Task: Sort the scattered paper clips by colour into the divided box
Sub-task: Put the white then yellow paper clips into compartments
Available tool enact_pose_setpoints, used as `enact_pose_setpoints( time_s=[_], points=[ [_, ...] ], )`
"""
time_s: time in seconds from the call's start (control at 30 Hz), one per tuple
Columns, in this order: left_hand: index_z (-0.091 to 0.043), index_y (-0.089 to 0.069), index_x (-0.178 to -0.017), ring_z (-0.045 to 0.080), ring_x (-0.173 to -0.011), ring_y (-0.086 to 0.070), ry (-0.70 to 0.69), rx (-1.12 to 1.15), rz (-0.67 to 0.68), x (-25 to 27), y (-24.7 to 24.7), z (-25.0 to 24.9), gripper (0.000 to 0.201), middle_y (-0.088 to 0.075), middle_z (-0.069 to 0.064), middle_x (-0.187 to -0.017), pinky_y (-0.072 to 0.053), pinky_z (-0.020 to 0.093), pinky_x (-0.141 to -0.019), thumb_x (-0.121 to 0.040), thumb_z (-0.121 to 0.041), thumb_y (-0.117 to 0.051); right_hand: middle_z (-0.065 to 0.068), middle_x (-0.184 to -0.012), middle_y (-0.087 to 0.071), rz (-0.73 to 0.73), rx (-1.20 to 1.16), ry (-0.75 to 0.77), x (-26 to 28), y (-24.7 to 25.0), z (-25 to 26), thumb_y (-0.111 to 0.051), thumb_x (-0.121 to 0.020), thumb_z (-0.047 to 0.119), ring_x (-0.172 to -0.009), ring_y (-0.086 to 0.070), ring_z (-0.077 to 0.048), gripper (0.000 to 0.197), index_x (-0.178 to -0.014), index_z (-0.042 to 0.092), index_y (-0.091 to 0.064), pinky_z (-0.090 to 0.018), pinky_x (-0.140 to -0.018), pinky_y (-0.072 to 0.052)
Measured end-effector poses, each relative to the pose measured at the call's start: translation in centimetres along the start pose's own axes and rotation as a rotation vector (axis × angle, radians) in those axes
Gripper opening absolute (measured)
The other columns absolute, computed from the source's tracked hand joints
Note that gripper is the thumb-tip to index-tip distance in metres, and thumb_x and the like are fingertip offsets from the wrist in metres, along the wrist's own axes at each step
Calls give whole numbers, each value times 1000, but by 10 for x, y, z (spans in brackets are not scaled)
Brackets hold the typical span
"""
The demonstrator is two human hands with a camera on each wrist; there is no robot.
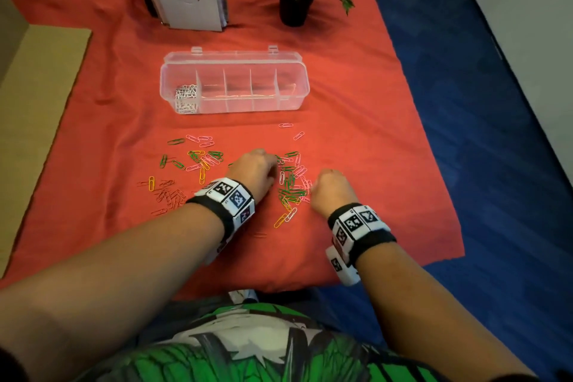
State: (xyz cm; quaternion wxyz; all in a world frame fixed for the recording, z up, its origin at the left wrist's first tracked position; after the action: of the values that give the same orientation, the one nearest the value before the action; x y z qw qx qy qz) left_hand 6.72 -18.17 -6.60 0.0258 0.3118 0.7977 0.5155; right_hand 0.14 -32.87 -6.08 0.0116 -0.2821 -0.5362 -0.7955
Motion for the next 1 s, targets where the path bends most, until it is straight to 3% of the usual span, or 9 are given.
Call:
enact_pose_setpoints(
  time_s=[0.13, 0.3, 0.43, 0.53, 0.63, 0.77, 0.87, 0.93, 1.0],
  points=[
    [-25, -67, -111, 31, -95, -58, -109, 37, 22, 4, -4, -2, 29, -57, 14, -102, -49, 39, -84, -88, -16, -52, -14, -96, -66, -75, -195, 32, -6, 13, -5, -50, -88, 13, -91, -61, -26, 14, -99, 9, -58, -32, -83, -48],
    [-17, -70, -91, 31, -96, -59, -105, -85, 90, 5, -6, 1, 16, -55, 9, -103, -49, 39, -84, -80, -19, -59, -4, -81, -49, 164, -483, 106, 4, 1, -4, -41, -89, 0, -65, -55, -13, 30, -71, 20, -55, -28, -64, -55],
    [-10, -65, -90, 31, -97, -58, -135, -183, 132, 12, -5, 4, 15, -57, 11, -99, -47, 38, -85, -83, -21, -57, 4, -77, -43, 182, -248, 292, 25, -18, 5, -54, -82, 3, -69, -46, -11, 15, -88, 11, -65, -16, -65, -34],
    [-16, -66, -103, 30, -98, -59, -195, -163, 115, 19, -5, 1, 23, -59, 11, -101, -46, 36, -86, -85, -16, -52, -10, -93, -49, 84, -48, 449, 37, -35, 12, -56, -78, 5, -89, -52, -27, 19, -96, 8, -63, -27, -77, -38],
    [-16, -68, -103, 28, -99, -59, -224, -216, 167, 21, -9, 3, 24, -58, 10, -101, -46, 35, -86, -87, -18, -51, -16, -97, -52, -6, 102, 532, 42, -43, 18, -55, -75, 3, -91, -54, -35, 20, -94, 7, -58, -39, -77, -46],
    [-8, -61, -95, 31, -99, -58, -178, -280, 146, 23, -11, 3, 19, -56, 11, -103, -46, 39, -84, -89, -21, -49, -16, -101, -52, -78, 245, 519, 41, -40, 26, -51, -83, 4, -96, -54, -36, 12, -95, 5, -54, -43, -77, -48],
    [-6, -57, -97, 32, -101, -57, -139, -242, 119, 22, -10, 3, 19, -56, 14, -105, -42, 38, -87, -91, -20, -46, -16, -103, -54, -3, 119, 465, 29, -34, 25, -51, -88, 11, -99, -54, -33, 11, -97, 5, -54, -39, -83, -44],
    [-6, -57, -100, 31, -104, -56, -94, -120, 68, 21, -4, 5, 19, -60, 16, -107, -40, 35, -87, -91, -21, -49, -12, -91, -57, 48, -59, 371, 20, -22, 22, -56, -87, 18, -86, -55, -26, 6, -84, 14, -52, -32, -75, -41],
    [-8, -60, -100, 29, -99, -59, 0, 80, -37, 22, 7, 12, 18, -66, 14, -104, -40, 31, -83, -89, -20, -52, -1, -73, -53, 101, -229, 272, 11, -10, 20, -58, -87, 18, -67, -49, -16, 23, -69, 23, -44, -28, -62, -34]
  ],
)
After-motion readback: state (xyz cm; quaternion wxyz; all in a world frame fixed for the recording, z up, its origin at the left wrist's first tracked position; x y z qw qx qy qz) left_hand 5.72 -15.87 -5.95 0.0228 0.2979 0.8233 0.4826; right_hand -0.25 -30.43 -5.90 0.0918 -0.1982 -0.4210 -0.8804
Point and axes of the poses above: each hand's wrist, its own x-axis away from the middle knuckle, its own y-axis out of the back of the hand, z = x × y, the point moved 4 cm from there along -x, towards the middle knuckle
